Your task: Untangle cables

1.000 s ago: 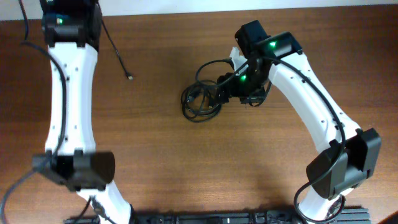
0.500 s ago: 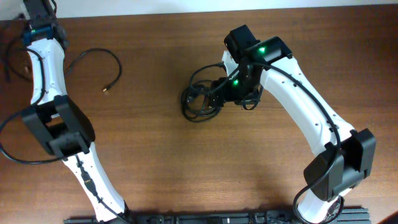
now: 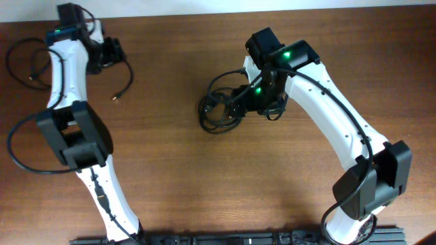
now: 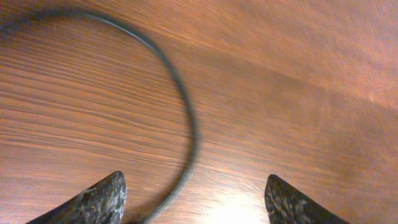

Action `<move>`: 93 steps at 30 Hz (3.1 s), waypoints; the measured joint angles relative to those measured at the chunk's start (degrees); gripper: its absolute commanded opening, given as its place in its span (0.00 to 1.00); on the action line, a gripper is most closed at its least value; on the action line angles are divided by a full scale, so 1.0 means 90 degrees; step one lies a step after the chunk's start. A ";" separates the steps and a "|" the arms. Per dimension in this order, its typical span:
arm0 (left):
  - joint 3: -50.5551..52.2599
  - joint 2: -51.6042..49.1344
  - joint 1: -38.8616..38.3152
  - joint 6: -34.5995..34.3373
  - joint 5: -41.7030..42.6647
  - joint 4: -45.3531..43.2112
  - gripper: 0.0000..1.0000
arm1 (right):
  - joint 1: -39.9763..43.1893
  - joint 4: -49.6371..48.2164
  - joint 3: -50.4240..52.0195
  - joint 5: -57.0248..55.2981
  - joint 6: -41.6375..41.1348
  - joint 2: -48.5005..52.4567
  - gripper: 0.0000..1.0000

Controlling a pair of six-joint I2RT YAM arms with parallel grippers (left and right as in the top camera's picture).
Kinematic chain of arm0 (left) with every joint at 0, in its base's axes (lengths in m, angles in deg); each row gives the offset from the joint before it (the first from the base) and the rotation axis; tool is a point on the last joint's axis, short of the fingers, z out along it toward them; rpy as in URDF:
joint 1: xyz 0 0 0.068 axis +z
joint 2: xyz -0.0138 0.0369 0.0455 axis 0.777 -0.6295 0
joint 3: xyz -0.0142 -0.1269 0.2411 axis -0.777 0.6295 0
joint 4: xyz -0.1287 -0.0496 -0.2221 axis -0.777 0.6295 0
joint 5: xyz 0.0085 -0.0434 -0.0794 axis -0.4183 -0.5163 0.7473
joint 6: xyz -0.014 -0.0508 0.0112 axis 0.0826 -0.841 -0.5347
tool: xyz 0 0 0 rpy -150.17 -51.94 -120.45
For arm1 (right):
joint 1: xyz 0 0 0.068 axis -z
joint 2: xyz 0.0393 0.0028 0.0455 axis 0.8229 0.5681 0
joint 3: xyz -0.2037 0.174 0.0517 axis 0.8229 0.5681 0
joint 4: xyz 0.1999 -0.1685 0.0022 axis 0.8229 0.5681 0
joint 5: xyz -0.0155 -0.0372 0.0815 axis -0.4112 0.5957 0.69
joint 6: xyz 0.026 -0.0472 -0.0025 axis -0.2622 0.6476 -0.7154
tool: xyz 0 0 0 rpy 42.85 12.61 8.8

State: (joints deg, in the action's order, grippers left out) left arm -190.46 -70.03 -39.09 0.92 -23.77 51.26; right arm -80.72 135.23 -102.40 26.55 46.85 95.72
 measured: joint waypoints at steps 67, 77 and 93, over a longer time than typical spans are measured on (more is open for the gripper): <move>-0.1586 -0.0998 -0.1668 0.1457 0.2973 0.2628 0.99 | 0.1940 0.0384 0.0017 -0.0933 -0.0658 0.0000 0.98; -0.1763 -0.0964 -0.3487 0.1001 0.1103 0.3133 1.00 | 0.2567 0.0357 0.0017 -0.1671 -0.0374 0.0000 0.98; -0.0571 0.0321 -0.4512 -0.0685 -0.0483 0.2922 0.79 | 0.2567 0.0333 0.0017 -0.1693 -0.0369 0.0000 0.99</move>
State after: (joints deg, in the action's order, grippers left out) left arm -195.60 -67.14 -79.70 -5.25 -28.12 77.56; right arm -57.62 138.22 -102.25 11.32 43.52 95.72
